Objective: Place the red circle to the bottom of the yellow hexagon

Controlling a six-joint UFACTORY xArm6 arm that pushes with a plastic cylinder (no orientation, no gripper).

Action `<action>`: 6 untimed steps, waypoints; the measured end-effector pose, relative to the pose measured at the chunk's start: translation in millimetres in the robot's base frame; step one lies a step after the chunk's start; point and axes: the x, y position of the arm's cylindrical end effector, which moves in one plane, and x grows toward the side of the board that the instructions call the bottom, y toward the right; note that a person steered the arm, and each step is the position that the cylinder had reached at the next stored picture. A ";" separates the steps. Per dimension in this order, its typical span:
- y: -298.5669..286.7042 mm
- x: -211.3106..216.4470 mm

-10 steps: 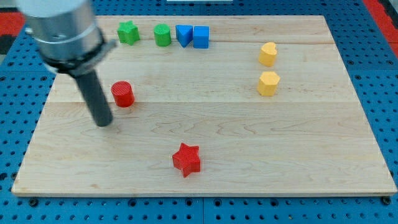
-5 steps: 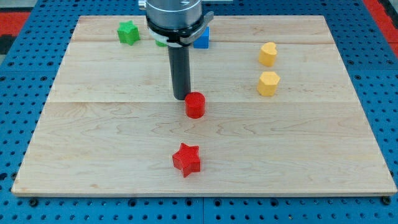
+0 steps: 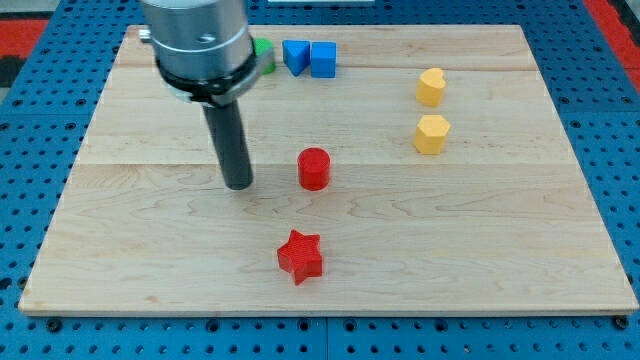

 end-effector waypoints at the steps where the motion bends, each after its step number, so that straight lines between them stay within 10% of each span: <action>1: 8.8 -0.7; 5: 169.4 -15.4; 6: 118.2 -20.0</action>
